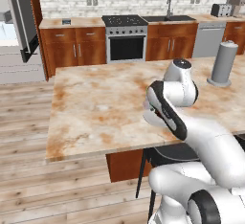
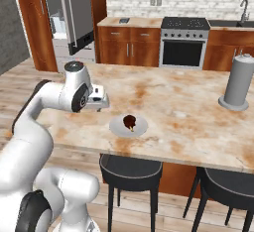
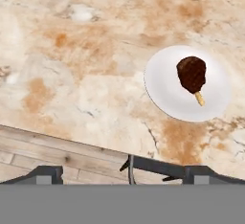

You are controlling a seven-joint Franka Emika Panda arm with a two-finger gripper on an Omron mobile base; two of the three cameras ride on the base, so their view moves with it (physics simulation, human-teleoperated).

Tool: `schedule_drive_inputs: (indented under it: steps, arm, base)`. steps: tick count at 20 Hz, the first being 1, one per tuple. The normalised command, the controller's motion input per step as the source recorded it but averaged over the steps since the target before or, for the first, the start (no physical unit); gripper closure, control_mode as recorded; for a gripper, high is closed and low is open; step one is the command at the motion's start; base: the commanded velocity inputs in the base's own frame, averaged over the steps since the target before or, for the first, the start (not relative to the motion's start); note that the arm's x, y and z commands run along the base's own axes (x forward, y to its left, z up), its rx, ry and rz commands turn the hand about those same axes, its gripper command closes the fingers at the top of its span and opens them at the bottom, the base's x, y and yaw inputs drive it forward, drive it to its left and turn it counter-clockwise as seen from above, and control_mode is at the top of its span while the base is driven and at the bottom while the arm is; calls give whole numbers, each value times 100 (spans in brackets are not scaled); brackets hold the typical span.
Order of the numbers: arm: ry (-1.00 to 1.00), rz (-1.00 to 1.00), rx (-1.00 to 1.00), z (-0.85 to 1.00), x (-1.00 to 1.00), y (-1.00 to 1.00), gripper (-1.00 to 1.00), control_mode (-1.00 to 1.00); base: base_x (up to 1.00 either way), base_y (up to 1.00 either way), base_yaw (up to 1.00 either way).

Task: Take the steak from the fridge and place it on the digital scale on the counter by the fridge. Wait a few seconds for a reading, then move it to the plate on the dining counter.

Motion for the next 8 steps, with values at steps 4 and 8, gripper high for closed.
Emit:
schedule_drive_inputs:
  steps: [4, 8]
  arm:
    - [8, 0, -1, 43, -81, 99, -100, -100]
    - [6, 0, -1, 38, -83, 85, -100, -100]
  base:
    - [0, 0, 0]
    - [0, 0, 0]
